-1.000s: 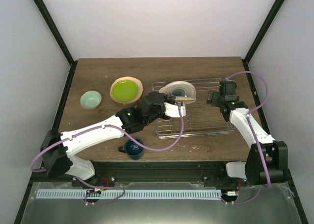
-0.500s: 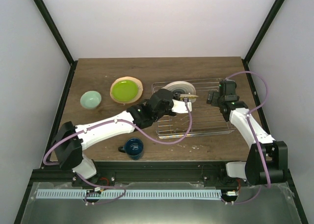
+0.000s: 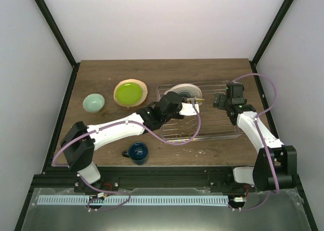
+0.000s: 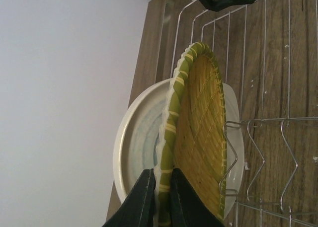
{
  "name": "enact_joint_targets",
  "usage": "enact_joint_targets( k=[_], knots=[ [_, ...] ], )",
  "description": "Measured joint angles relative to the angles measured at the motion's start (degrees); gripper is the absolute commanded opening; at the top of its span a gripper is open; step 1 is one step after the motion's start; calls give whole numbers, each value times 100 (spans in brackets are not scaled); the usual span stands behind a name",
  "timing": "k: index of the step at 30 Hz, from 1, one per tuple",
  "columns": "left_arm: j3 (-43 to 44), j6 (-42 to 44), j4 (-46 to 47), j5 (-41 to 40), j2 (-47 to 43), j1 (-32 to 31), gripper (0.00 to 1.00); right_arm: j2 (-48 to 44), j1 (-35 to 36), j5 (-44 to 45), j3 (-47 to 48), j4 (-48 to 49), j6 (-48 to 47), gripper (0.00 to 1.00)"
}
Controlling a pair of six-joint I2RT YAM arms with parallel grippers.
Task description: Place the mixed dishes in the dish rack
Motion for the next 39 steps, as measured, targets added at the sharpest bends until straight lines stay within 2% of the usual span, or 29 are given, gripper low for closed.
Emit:
enact_joint_targets(
  k=[8, 12, 20, 21, 24, 25, 26, 34, 36, 39],
  knots=[
    [39, -205, 55, 28, 286, 22, 1, 0, 0, -7, 0, 2, 0, 100],
    [267, -361, -39, 66, 579, 42, 25, 0, 0, -11, 0, 2, 0, 100],
    [378, -614, -256, 271, 664, 20, 47, 0, 0, -26, 0, 2, 0, 100],
    [380, -625, -264, 286, 664, 20, 54, 2, 0, -26, 0, 2, 0, 100],
    [389, -748, -409, 297, 645, 13, 88, 0, 0, -31, 0, 2, 0, 100],
    [389, -743, -485, 306, 610, 9, 96, 0, 0, -33, 0, 2, 0, 100],
    [389, -776, -566, 310, 553, 4, 99, 0, 0, -37, 0, 4, 0, 100],
    [308, -1346, -813, 535, -855, 129, 100, 9, 0, -42, 0, 2, 0, 100],
    [398, -1705, -815, 588, -1132, 472, 100, 9, 0, -42, 0, 2, 2, 100],
    [796, -2507, -960, 737, -1152, 1412, 100, 9, 0, -44, 0, 0, 2, 100]
  ],
)
